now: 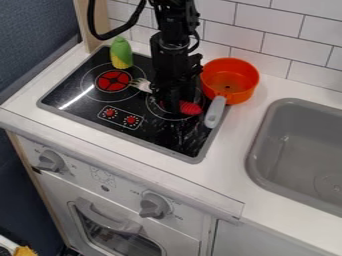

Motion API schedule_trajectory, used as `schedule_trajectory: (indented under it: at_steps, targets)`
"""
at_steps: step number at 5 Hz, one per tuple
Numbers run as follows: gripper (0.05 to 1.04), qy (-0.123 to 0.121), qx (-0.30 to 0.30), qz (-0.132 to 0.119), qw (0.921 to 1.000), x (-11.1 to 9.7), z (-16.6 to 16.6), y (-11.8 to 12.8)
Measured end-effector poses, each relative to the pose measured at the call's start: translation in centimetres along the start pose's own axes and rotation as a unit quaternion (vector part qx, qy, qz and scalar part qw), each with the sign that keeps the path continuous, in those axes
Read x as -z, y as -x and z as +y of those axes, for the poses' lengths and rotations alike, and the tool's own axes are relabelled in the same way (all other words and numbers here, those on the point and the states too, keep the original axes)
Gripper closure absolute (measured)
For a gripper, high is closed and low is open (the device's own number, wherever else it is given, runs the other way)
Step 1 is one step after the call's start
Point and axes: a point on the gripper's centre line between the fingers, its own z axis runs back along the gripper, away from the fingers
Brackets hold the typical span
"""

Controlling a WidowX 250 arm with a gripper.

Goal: Move the red fork to the middle of the stove

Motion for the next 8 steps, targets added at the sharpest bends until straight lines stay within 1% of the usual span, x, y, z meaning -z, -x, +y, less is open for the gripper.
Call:
schedule_trajectory:
  at_steps: [1, 2, 3, 4, 5, 6, 7, 8]
  targets:
    - [0.675, -0.011, 0.009, 0.005, 0.9999, 0.0, 0.5, -0.2]
    - [0.675, -0.023, 0.015, 0.021, 0.9994, -0.4, 1.5, -1.2]
    - [0.675, -0.02, 0.018, 0.037, 0.9989, -0.9, 1.8, -2.4]
    - [0.675, 0.006, 0.042, 0.035, 0.9985, -2.0, 0.2, -2.5]
    - [0.675, 0.022, 0.055, 0.048, 0.9971, -2.5, -0.8, -1.8]
    - [0.675, 0.054, 0.061, 0.035, 0.9961, -4.5, -1.4, -1.8]
    - [0.675, 0.089, 0.059, 0.03, 0.9938, -6.9, -2.2, -1.6]
    - [0.676, 0.117, 0.048, 0.024, 0.9917, -8.9, -4.1, -2.3]
